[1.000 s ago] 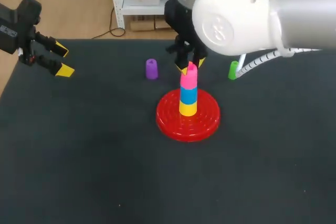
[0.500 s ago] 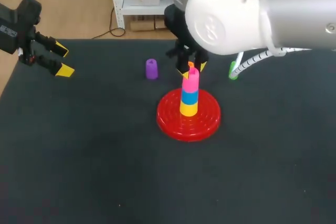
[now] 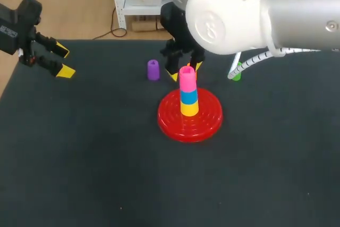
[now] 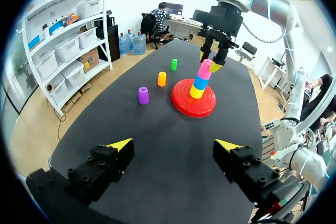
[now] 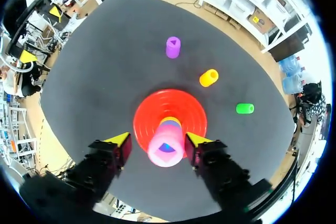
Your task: Pick up and stack the cylinders on the red base in this order: pink,purple,orange,green
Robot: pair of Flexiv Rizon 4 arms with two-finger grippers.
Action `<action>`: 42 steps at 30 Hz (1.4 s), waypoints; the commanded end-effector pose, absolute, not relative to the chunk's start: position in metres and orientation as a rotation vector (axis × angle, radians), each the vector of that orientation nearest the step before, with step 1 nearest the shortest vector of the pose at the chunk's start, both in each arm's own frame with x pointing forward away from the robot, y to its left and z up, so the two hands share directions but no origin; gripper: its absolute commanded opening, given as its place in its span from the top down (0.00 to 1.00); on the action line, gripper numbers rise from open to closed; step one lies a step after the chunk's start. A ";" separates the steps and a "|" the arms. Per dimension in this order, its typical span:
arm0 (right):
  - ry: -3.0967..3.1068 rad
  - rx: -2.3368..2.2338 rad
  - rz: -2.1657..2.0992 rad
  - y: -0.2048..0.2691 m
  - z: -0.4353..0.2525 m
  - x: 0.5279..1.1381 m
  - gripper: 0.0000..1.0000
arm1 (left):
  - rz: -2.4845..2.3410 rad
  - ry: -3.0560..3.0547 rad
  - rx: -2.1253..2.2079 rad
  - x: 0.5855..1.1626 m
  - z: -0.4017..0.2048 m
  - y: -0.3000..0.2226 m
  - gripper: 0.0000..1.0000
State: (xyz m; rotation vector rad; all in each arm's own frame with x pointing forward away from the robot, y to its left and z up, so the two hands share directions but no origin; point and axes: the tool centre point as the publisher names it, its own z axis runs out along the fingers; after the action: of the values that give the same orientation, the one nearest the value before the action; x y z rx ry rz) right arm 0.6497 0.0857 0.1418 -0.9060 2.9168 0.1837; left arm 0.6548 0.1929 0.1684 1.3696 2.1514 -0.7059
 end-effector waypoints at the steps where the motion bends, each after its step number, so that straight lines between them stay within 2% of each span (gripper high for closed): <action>1: 2.840 -0.881 0.228 0.074 0.162 0.634 0.00 | -0.704 2.149 1.368 0.654 0.168 0.193 0.00; 13: 2.684 -0.712 0.345 0.045 0.210 0.637 0.00 | -0.704 2.149 1.368 0.654 0.168 0.193 0.00; 24: 2.687 -0.695 0.398 0.032 0.212 0.642 0.00 | -0.704 2.149 1.368 0.654 0.168 0.193 0.00; 42: 2.805 -0.964 0.274 0.136 0.196 0.740 0.00 | -0.704 2.149 1.368 0.654 0.168 0.193 0.00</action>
State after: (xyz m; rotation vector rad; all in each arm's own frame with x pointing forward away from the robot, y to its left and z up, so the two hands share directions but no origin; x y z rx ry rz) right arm 0.6975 0.1046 0.1973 -0.8833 2.6361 0.3289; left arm 0.6548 0.1929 0.1684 1.3695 2.1514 -0.7058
